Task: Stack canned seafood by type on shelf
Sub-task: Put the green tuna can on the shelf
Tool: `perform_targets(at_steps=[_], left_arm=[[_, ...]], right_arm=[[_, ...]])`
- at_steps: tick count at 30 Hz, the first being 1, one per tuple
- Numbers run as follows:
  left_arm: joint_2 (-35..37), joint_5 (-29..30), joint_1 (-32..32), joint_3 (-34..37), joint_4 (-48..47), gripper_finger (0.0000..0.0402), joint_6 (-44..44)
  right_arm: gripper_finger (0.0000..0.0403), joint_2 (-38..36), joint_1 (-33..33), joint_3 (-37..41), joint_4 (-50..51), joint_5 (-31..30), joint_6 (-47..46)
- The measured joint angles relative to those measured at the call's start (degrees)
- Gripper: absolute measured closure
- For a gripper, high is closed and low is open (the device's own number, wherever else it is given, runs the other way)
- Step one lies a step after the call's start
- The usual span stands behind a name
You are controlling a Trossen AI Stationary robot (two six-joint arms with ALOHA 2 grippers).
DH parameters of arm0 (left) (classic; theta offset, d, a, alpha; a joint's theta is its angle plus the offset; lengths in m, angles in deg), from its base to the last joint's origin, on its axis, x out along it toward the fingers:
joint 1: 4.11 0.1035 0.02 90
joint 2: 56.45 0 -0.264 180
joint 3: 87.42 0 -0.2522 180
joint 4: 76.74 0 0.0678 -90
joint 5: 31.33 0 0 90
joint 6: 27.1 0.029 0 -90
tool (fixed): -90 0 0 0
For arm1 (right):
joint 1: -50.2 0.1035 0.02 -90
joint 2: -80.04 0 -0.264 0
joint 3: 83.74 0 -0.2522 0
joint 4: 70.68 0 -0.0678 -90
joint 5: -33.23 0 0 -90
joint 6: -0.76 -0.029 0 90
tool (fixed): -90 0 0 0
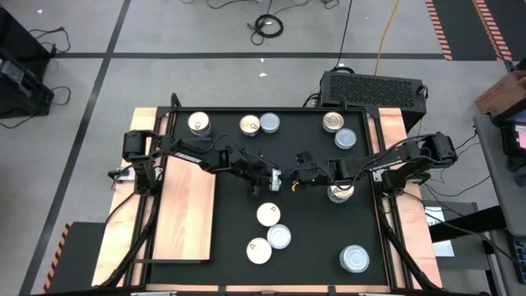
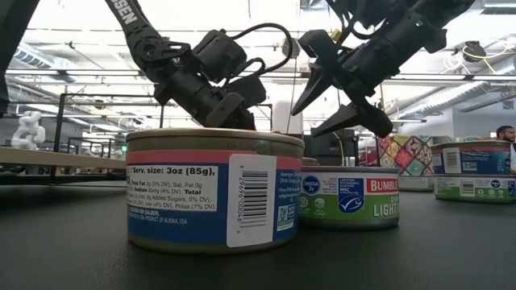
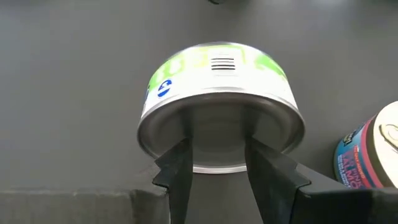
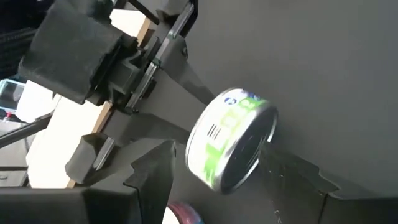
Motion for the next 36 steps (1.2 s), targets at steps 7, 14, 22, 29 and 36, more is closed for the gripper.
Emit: perform_targets(at_steps=[7,14,22,29,36], left_arm=[[0.0,0.0,0.0,0.0,0.0,0.0254,0.0],[0.0,0.0,0.0,0.0,0.5,0.0254,0.0],[0.1,0.0,-0.1,-0.2,1.3,0.0254,0.0],[0.1,0.0,-0.1,-0.3,2.3,0.0254,0.0],[0.1,0.0,-0.8,-0.6,3.4,0.0254,0.2]], right_arm=[[0.0179,4.5,-0.7,0.0,-2.1,0.9,-0.8],[0.0179,5.6,-1.0,0.0,-6.8,2.1,-0.7],[0.0179,5.6,-1.0,0.0,-7.1,2.2,-0.7],[0.0179,7.2,-1.0,0.0,-5.2,2.4,-0.8],[0.0179,7.0,-1.0,0.0,-5.3,2.7,0.0]])
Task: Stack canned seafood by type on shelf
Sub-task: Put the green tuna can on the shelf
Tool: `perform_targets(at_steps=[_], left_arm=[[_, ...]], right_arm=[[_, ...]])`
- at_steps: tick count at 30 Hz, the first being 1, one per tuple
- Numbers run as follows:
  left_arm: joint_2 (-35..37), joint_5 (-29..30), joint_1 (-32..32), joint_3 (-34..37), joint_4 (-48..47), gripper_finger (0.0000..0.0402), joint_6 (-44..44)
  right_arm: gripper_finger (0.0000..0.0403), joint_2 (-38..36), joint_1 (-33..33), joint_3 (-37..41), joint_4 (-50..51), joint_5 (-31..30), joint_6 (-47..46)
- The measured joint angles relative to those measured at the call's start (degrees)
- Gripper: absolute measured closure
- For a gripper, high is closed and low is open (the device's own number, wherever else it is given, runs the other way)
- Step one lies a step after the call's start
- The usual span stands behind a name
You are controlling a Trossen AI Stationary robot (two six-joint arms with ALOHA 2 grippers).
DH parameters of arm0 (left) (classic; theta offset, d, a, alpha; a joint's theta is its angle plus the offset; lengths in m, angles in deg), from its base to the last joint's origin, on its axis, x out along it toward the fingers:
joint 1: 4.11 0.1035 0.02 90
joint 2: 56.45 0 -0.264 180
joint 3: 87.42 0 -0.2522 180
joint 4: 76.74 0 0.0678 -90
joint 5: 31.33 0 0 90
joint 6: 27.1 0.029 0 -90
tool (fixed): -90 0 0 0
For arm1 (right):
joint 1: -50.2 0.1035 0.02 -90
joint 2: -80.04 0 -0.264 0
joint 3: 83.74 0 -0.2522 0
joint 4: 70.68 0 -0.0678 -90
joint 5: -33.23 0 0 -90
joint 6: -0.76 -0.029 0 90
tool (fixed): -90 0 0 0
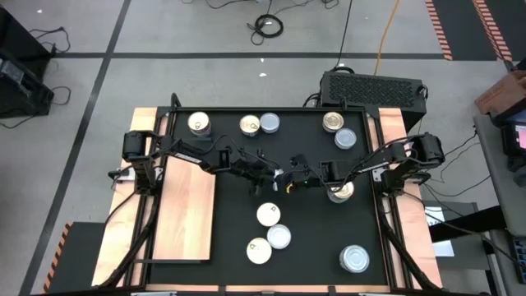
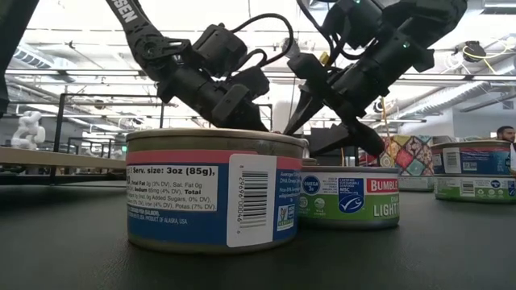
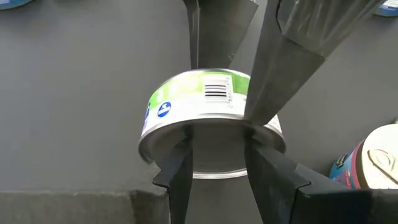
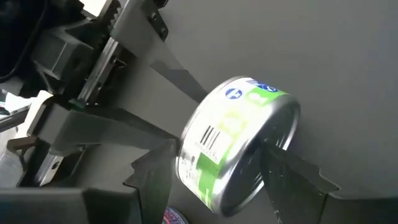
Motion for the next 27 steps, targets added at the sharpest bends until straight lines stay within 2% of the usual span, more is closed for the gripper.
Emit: perform_targets(at_steps=[13,19,23,27], left_arm=[[0.0,-0.3,-1.9,-2.4,-0.3,0.0254,1.5],[0.0,0.3,-1.9,-2.5,-1.5,0.0254,1.5],[0.0,0.9,-1.9,-2.5,-2.9,0.0254,1.5],[0.3,1.1,-1.9,-2.5,-3.2,0.0254,2.0]], right_arm=[[0.0179,-0.5,0.0,0.1,2.1,1.1,0.4],[0.018,0.2,-0.1,0.0,4.7,-0.4,1.9],[0.0197,1.3,-0.1,0.0,5.6,-0.1,1.9],[0.0237,1.6,-0.1,0.0,6.4,0.8,1.9]])
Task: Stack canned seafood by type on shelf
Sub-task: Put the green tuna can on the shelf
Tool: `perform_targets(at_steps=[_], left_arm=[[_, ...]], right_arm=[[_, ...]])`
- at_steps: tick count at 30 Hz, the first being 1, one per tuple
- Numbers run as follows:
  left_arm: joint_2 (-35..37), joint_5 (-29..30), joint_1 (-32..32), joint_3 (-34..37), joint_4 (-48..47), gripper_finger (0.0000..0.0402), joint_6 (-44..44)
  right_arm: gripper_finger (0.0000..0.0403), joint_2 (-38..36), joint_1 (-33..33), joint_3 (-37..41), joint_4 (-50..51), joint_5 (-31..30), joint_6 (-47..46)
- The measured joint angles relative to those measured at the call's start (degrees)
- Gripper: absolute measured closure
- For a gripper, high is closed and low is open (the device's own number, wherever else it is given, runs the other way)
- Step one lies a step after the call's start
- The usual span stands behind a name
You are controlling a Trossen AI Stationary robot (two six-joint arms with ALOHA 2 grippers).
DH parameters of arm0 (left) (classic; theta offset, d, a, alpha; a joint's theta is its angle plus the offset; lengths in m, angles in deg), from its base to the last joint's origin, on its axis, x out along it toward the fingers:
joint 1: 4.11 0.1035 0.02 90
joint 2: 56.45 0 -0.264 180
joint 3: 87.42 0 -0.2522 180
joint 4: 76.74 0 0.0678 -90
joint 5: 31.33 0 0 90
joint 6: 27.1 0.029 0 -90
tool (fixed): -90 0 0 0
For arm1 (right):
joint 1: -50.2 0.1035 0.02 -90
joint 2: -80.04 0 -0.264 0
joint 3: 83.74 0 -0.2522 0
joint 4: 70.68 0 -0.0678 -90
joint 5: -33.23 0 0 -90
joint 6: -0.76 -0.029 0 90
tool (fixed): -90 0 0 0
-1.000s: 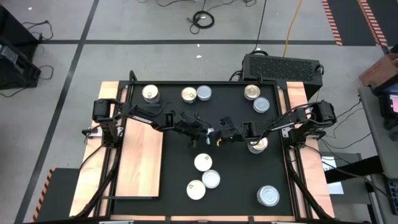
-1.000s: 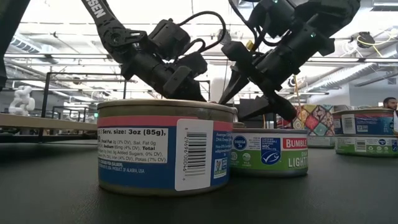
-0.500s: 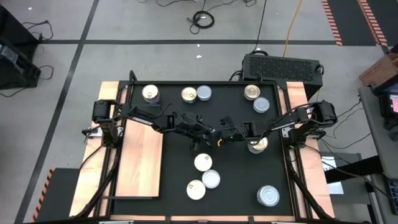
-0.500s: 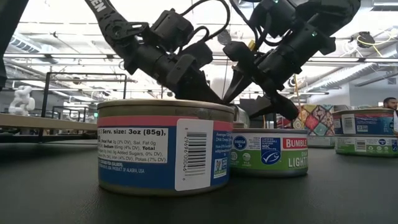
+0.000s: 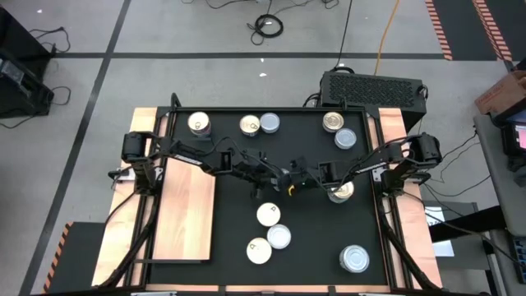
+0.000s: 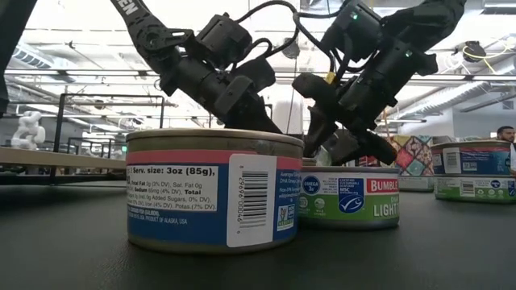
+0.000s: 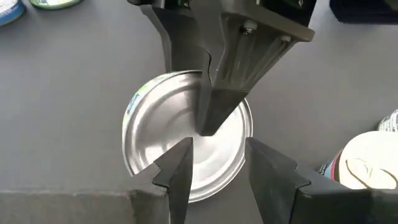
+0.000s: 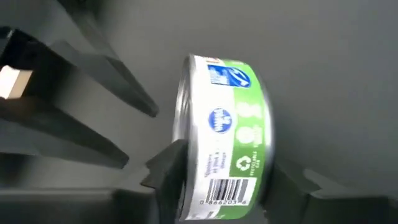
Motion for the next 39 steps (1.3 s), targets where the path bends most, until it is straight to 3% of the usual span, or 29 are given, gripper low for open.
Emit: perform_targets(at_steps=[4,11,17,23,31,35,39], left_arm=[[2.4,0.0,0.0,0.0,-2.5,0.0254,0.7],[10.5,2.9,-0.8,0.1,-11.6,0.0254,0.6],[19.1,17.9,-6.6,0.2,-20.0,0.0254,0.7],[26.2,30.9,-13.4,0.4,-27.9,0.0254,-0.1],[38.5,44.1,-19.5,10.2,-28.7,0.0254,-6.0],[46.9,49.7,-20.7,16.1,-26.6,0.0254,-10.1],[53.9,60.8,-21.0,21.0,-25.8,0.0254,-15.3]], right_arm=[[0.0279,0.0,0.0,0.0,0.1,0.2,1.5],[0.0279,-0.1,0.0,0.0,-1.4,0.6,3.4],[0.0271,-1.8,0.0,0.0,-9.3,0.8,6.5],[0.0275,-1.5,-0.3,0.0,-23.4,3.6,9.7],[0.0272,4.2,-1.8,-0.5,-39.2,9.1,8.2],[0.0272,9.9,-2.8,-5.5,-39.4,12.1,7.3],[0.0271,16.4,-3.9,-14.5,-38.4,15.8,7.3]])
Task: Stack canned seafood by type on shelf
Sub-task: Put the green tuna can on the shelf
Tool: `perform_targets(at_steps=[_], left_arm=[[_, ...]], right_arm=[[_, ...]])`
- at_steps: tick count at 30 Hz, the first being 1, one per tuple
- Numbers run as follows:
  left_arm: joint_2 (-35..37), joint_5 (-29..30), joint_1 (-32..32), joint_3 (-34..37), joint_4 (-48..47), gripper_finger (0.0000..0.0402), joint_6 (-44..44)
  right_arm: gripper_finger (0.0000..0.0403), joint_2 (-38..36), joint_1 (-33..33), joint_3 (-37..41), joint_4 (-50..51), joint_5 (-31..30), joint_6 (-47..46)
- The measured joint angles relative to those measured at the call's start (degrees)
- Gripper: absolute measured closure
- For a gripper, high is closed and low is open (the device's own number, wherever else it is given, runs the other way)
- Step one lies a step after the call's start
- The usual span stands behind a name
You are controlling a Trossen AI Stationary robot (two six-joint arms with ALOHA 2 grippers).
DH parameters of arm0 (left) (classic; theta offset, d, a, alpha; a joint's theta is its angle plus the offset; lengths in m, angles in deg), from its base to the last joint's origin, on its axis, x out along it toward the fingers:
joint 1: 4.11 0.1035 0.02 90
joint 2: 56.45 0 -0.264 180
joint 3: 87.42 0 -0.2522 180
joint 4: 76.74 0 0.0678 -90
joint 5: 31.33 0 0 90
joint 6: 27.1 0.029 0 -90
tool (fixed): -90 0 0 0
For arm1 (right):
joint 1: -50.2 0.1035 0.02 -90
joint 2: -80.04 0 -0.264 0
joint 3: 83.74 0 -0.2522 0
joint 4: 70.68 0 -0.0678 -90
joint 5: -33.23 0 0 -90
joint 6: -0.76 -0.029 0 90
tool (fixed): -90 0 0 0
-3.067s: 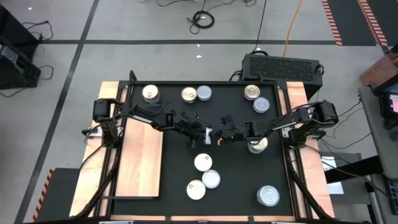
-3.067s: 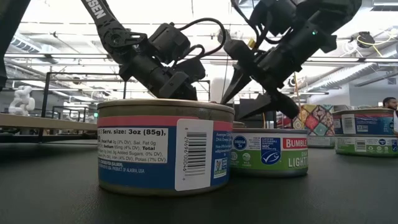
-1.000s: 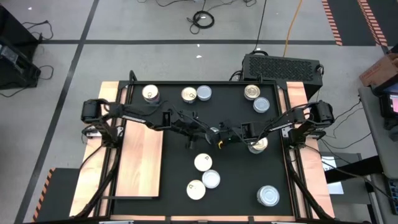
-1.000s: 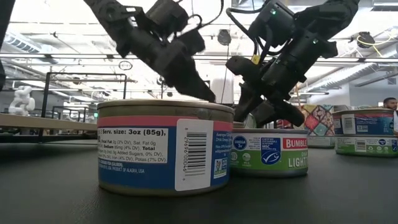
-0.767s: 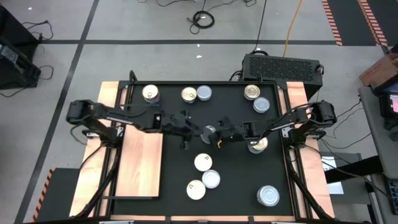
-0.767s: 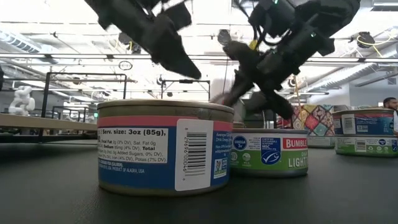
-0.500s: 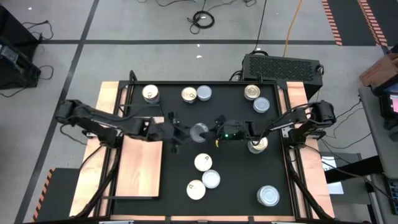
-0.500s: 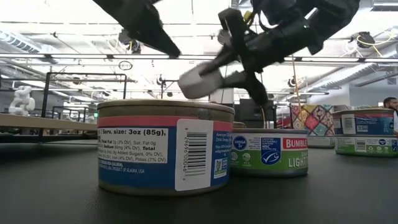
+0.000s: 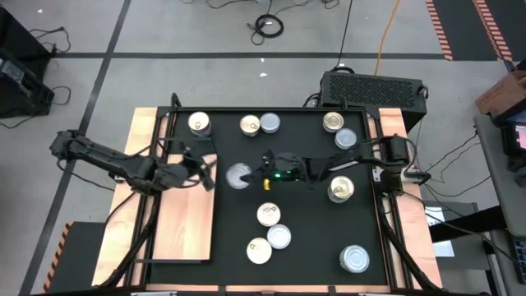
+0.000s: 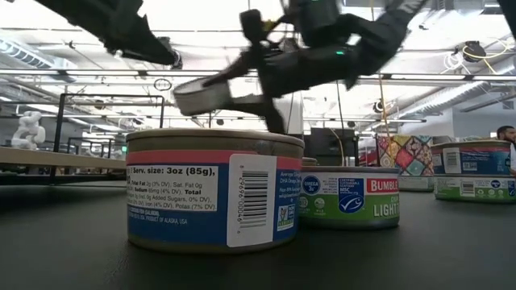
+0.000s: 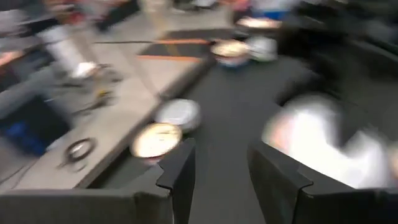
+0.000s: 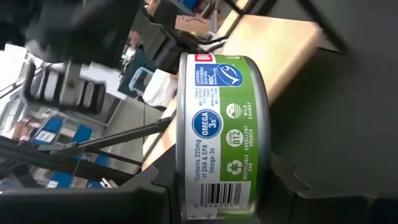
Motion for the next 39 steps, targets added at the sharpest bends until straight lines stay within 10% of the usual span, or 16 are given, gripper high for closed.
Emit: perform_targets(at_steps=[14,39], left_arm=[[4.6,10.2,0.0,2.7,-0.3,0.0254,0.8],[4.6,10.1,-0.1,2.7,0.0,0.0254,0.9]], right_arm=[[0.0271,20.7,-3.5,-29.6,12.0,11.3,-2.7],[0.0225,25.5,-5.9,-32.4,12.2,11.3,-2.4]])
